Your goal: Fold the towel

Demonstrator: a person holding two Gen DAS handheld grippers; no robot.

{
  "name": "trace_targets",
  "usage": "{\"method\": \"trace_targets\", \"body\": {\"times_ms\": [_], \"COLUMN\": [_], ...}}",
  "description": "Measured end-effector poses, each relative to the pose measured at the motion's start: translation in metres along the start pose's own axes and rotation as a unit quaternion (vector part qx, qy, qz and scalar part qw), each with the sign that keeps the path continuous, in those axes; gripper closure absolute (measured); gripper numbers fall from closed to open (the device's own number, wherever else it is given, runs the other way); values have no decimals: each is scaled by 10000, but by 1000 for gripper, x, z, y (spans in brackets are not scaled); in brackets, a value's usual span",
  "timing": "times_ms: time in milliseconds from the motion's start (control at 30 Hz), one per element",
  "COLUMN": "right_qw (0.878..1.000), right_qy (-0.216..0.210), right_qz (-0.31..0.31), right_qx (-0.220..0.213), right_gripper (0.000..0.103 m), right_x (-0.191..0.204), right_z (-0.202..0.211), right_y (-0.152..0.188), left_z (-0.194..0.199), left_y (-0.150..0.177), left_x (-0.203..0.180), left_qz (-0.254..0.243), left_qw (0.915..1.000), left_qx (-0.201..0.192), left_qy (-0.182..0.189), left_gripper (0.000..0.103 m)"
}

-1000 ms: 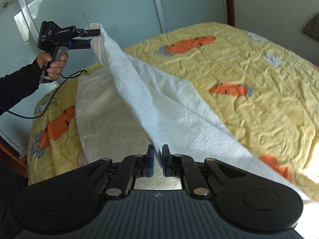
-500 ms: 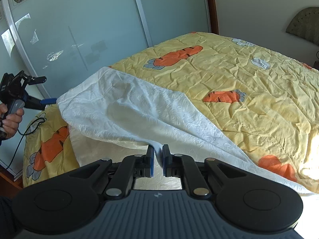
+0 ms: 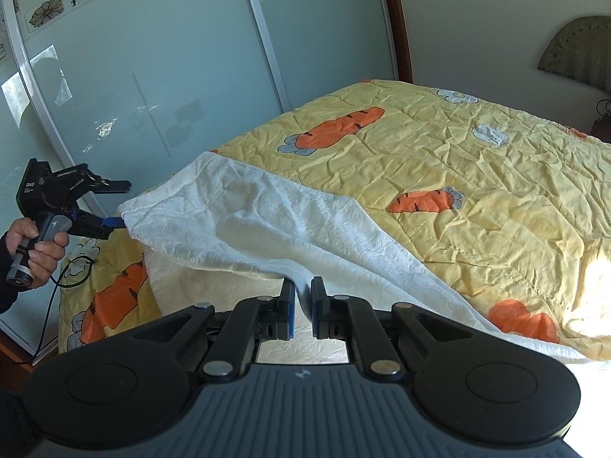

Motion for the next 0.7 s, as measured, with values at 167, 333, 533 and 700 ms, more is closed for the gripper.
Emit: {"method": "trace_targets", "body": {"times_ms": [167, 333, 533, 700], "right_qw": [9999, 9994, 9988, 9987], "right_qy": [157, 76, 193, 33], "right_qz": [33, 49, -211, -356], "right_qx": [57, 341, 406, 363], "right_gripper": [96, 96, 96, 96], "right_x": [20, 52, 52, 46], "right_z": [2, -22, -46, -46], "right_y": [19, 59, 70, 73], "left_z": [10, 9, -18, 2], "left_y": [-18, -26, -8, 18], "left_x": [-40, -43, 1, -10], "left_qz": [-1116, -1799, -1661, -1470], "left_qw": [9926, 9773, 9705, 9771], "left_qx": [-272, -299, 176, 481], "left_qy": [-401, -1076, -1739, -1460], "left_gripper": [94, 93, 78, 56]}}
Point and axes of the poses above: each gripper's, at about its wrist camera, not at the fingertips, and z roughly against the way its jaws point, x to its left, y to its underside, the point moved 4 cm from there along -z, roughly the way its jaws point, and after that the axes turned 13 degrees about x, right-handed, at the moved point
